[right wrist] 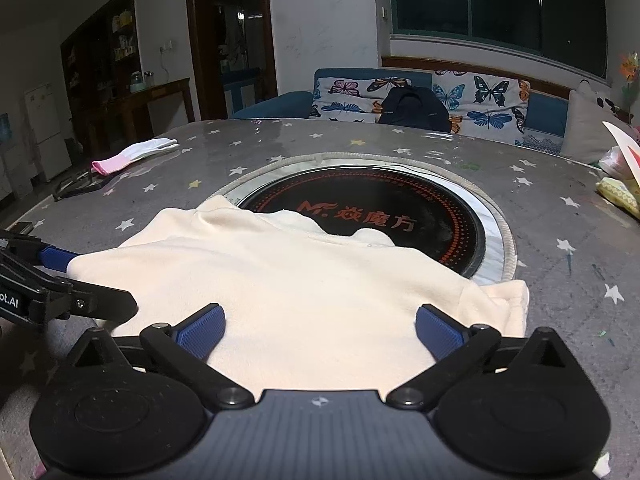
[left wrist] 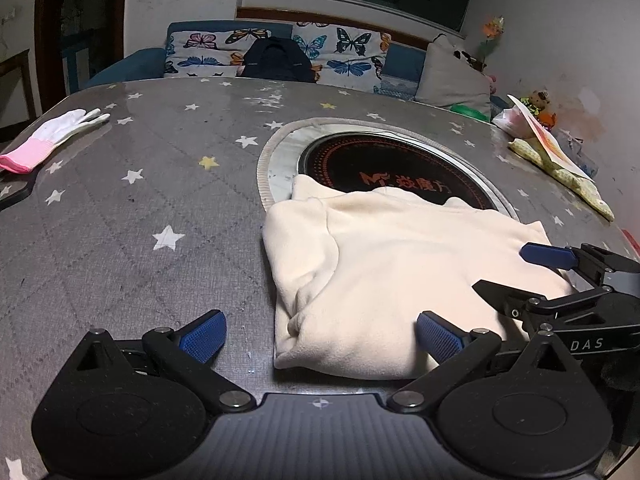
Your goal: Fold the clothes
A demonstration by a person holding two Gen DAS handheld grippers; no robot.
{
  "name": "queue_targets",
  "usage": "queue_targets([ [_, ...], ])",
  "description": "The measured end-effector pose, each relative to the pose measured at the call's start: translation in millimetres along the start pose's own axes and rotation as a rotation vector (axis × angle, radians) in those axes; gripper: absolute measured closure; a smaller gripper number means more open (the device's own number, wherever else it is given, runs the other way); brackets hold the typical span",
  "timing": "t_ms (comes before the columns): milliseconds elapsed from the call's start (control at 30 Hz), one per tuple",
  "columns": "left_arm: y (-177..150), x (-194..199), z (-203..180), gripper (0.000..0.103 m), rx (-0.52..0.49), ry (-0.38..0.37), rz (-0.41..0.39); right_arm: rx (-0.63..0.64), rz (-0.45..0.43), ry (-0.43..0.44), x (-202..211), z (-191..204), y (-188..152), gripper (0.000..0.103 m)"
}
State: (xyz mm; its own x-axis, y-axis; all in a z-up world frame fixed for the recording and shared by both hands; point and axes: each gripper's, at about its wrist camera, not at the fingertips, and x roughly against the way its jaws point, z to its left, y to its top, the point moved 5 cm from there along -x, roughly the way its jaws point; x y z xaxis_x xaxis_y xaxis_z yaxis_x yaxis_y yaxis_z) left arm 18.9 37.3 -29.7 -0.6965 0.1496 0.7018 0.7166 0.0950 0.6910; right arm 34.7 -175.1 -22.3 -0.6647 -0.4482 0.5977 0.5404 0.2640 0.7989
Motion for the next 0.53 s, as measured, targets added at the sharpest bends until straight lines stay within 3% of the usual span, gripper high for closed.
queue_targets([
  [533, -1.2, 1.8, -0.9, 0.0, 0.021, 0.013, -0.02, -0.003, 0.004, 0.004, -0.7, -0.4, -0.3, 0.0],
])
